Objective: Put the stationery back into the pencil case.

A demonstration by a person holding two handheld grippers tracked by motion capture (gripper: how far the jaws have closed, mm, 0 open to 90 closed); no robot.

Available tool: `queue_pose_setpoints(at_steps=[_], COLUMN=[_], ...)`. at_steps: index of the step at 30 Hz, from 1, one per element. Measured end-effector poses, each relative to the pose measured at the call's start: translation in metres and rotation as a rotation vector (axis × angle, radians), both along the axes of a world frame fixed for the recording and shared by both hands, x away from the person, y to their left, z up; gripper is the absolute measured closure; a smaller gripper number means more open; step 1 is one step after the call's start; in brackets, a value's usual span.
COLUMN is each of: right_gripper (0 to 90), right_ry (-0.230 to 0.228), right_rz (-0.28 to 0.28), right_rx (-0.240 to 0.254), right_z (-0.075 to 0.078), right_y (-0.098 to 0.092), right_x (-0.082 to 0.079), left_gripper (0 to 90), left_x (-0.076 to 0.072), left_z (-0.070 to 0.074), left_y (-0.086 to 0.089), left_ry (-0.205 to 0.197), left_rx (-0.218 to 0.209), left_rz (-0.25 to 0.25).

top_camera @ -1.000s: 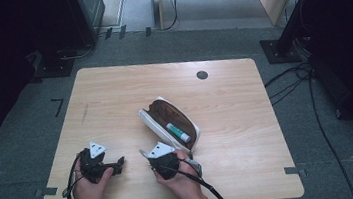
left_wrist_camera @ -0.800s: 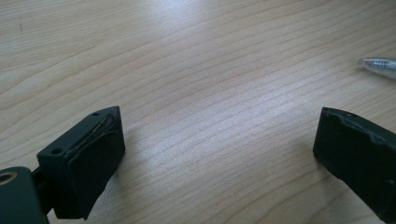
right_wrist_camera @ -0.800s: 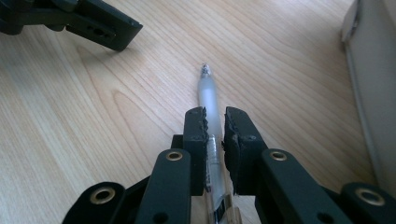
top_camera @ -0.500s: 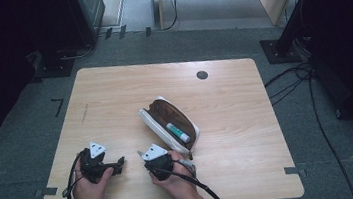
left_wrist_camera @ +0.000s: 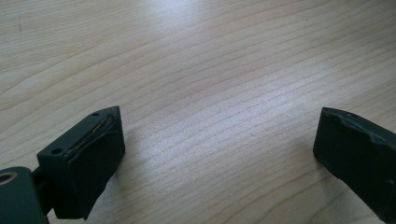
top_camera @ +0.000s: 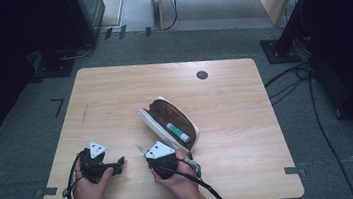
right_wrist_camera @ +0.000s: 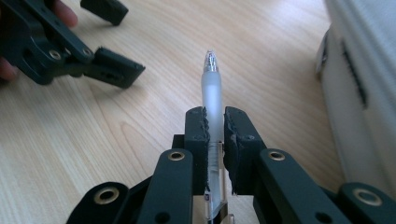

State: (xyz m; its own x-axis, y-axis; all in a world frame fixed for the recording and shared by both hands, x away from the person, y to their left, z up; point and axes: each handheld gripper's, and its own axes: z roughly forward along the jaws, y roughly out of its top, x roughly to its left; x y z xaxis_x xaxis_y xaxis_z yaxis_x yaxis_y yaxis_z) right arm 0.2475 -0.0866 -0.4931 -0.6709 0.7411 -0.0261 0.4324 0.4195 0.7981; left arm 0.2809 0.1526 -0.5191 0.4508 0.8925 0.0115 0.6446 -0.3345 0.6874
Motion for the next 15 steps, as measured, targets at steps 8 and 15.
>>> queue_pose_setpoints(at_steps=[8, 15], right_gripper=[80.6, 80.6], right_ry=[-0.043, -0.103], right_rz=[-0.01, -0.015], right_rx=[0.069, 0.122], right_z=[0.018, 0.035], right_y=[-0.008, -0.013], right_x=[-0.003, -0.007], left_gripper=[2.3, 2.2], left_x=[0.0, 0.0], left_z=[0.0, 0.0], left_y=[0.0, 0.0], left_ry=[0.0, 0.0], left_rx=[0.0, 0.0], left_rz=[0.0, 0.0])
